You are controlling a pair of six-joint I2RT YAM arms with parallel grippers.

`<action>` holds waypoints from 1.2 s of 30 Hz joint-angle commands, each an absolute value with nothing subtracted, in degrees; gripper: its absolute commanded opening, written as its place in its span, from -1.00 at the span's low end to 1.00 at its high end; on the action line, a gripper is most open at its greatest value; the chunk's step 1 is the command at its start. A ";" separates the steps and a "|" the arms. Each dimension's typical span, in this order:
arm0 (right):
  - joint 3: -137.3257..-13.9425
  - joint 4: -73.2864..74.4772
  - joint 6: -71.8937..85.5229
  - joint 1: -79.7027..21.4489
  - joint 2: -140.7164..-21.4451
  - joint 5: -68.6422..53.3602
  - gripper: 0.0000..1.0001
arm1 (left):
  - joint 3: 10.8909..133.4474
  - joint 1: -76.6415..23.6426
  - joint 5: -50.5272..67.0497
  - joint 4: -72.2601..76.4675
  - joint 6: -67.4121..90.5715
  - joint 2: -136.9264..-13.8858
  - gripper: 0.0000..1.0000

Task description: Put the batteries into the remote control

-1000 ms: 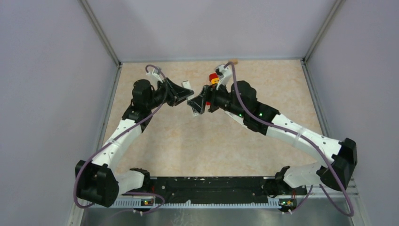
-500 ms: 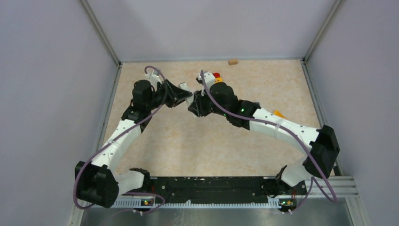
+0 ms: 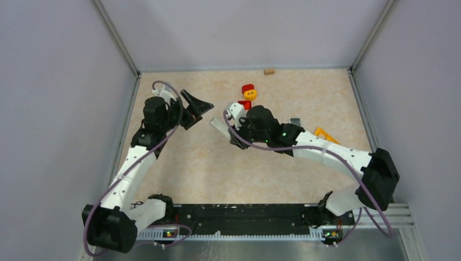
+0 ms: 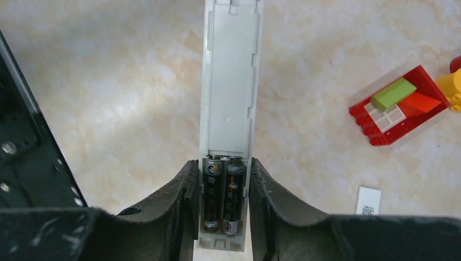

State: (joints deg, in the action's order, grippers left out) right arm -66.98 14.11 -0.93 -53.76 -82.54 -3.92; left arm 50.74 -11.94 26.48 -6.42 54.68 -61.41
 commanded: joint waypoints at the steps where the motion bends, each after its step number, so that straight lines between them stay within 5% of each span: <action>1: -63.56 16.99 -16.38 -51.89 -79.23 -8.50 -1.00 | 47.67 -8.13 20.18 -12.92 50.94 -57.41 0.98; 13: -72.30 33.84 -25.12 -49.97 -95.11 -16.57 -1.00 | 42.93 -3.78 22.84 -13.97 50.91 -58.47 0.98; 27: -77.97 44.78 -28.28 -49.04 -109.45 -12.28 -0.99 | 43.53 -3.62 25.91 -12.95 50.47 -61.57 0.97; 30: -78.22 45.48 -28.36 -49.04 -110.17 -12.50 -0.89 | 43.93 -3.60 26.30 -12.94 50.19 -62.02 0.97; 36: -78.83 46.79 -27.55 -49.00 -109.72 -12.03 -0.31 | 44.37 -3.52 26.45 -12.75 49.97 -62.31 0.97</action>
State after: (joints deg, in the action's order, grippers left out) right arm -76.31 43.11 -27.22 -49.56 -109.51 -13.13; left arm 42.94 -3.84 25.61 -15.00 50.98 -62.26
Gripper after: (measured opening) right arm 0.323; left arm 0.986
